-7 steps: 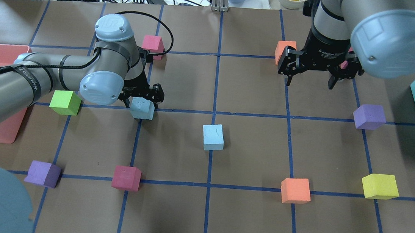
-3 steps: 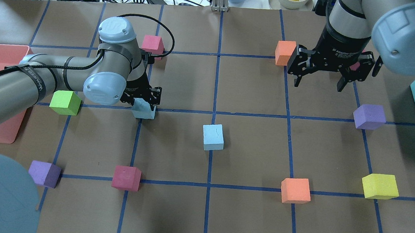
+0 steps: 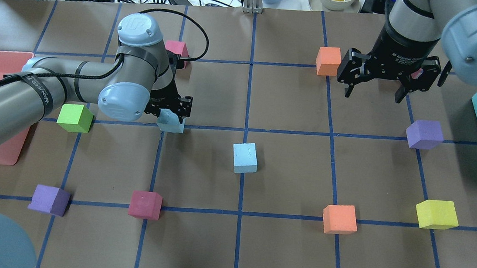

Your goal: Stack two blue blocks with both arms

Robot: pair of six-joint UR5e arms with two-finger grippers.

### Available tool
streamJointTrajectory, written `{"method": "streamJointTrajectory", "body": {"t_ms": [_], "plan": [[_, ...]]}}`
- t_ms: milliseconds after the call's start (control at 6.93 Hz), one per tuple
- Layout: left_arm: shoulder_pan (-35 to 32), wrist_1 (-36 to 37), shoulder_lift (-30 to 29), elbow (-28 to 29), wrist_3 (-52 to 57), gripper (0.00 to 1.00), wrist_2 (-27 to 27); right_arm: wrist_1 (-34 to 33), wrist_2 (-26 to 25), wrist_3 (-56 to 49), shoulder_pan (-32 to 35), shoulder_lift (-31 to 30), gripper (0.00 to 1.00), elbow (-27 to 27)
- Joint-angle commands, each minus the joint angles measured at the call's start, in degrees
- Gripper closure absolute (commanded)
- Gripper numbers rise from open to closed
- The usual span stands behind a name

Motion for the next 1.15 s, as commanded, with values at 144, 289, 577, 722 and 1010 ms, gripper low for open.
{"method": "streamJointTrajectory", "body": {"t_ms": [144,289,577,722,1010], "plan": [[-11.7,-3.7,2.7,2.8,-14.9,0.71,-0.5,2.2,0.0,-0.2,-0.4,-0.8,0.00,-2.1],[-14.2,-3.9,2.4,2.7,-22.3,0.71,-2.6,2.6,0.0,-0.2,-0.3,-0.8,0.00,-2.2],[-17.4,-4.0,2.0,3.1,-29.0,0.71,-4.4,2.8,0.1,-0.2,-0.3,-0.9,0.00,-2.1],[-18.3,-4.0,1.2,3.0,-30.0,0.71,-4.6,3.0,0.0,-0.2,-0.3,-1.0,0.00,-2.1],[-18.4,-4.0,0.9,3.0,-30.0,0.71,-4.8,3.2,0.0,-0.2,-0.3,-1.0,0.00,-2.1]]}}
